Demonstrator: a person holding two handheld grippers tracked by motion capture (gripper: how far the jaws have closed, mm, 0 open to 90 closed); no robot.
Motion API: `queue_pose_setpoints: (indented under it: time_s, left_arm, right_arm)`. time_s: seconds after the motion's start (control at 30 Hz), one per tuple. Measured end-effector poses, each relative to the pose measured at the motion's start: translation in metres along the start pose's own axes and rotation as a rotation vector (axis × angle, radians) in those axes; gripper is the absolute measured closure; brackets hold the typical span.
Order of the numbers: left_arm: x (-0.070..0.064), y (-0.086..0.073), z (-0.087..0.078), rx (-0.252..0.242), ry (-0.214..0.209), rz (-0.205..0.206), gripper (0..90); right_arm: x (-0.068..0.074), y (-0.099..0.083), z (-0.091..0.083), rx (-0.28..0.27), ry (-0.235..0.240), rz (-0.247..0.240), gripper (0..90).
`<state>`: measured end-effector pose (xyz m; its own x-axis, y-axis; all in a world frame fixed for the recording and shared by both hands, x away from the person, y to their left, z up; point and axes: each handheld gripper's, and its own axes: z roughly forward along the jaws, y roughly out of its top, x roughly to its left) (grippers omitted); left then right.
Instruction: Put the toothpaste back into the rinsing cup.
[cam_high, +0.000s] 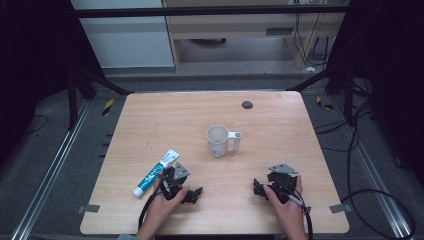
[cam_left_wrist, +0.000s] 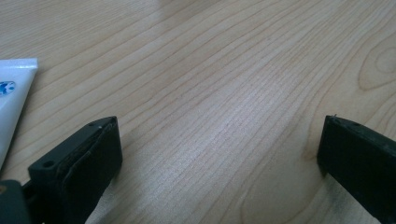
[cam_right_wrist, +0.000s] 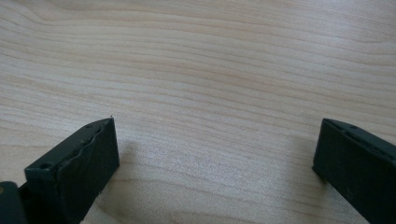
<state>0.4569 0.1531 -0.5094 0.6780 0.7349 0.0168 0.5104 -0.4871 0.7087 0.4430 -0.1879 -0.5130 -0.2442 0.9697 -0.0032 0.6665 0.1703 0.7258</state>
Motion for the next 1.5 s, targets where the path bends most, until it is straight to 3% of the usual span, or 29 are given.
queue_pose_setpoints:
  time_s: [0.2,0.43,0.57,0.63,0.77,0.8,0.97,1.13,1.2,1.5]
  left_arm:
    - [-0.001,-0.001,-0.002,-0.004,-0.016,0.020,2.7]
    - [-0.004,0.001,-0.017,0.031,-0.041,0.042,4.0]
    - [0.000,0.006,-0.028,0.055,-0.010,0.052,5.3]
    - [0.007,0.011,-0.037,0.070,-0.008,0.025,5.6]
    - [0.014,0.016,-0.045,0.109,0.024,0.035,5.5]
    - [0.019,0.019,-0.051,0.142,0.040,0.035,5.3]
    - [0.029,0.026,-0.061,0.187,0.058,0.032,4.9]
    - [0.042,0.032,-0.068,0.247,0.072,0.050,4.4]
    - [0.049,0.036,-0.070,0.290,0.083,0.079,4.2]
    - [0.067,0.039,-0.072,0.324,0.083,0.054,4.5]
  right_arm:
    - [-0.002,-0.001,-0.001,-0.001,0.024,-0.017,0.4]
    - [-0.004,-0.001,-0.001,0.000,0.038,-0.033,0.5]
    - [-0.004,-0.001,-0.002,0.000,0.045,-0.040,0.5]
    - [-0.004,-0.001,-0.002,0.002,0.044,-0.039,0.5]
    - [-0.004,-0.001,-0.001,0.001,0.046,-0.042,0.4]
    - [-0.005,-0.001,-0.001,0.001,0.050,-0.041,0.4]
    - [-0.005,-0.001,-0.001,0.001,0.052,-0.040,0.4]
    - [-0.005,-0.001,-0.001,0.001,0.052,-0.042,0.4]
    - [-0.005,-0.001,-0.001,0.001,0.054,-0.043,0.4]
    - [-0.005,-0.001,-0.001,0.001,0.054,-0.044,0.4]
